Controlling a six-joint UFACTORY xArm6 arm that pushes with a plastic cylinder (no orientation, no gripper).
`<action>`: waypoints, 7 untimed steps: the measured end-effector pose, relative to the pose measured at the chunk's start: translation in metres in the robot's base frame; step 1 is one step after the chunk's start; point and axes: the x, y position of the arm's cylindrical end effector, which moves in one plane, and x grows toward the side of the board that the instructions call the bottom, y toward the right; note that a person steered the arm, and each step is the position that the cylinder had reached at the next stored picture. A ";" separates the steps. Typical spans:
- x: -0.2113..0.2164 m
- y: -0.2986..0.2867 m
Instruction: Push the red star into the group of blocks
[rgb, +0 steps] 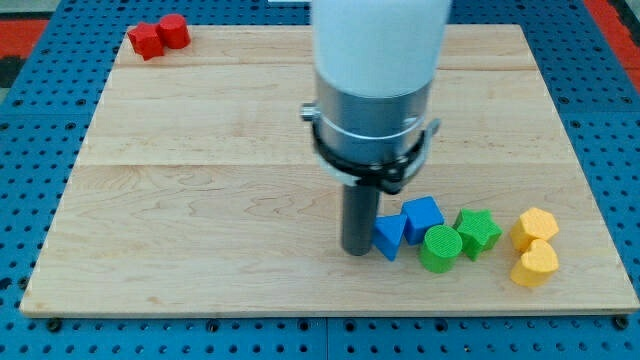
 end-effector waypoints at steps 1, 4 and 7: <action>-0.003 -0.055; -0.206 -0.348; -0.326 -0.343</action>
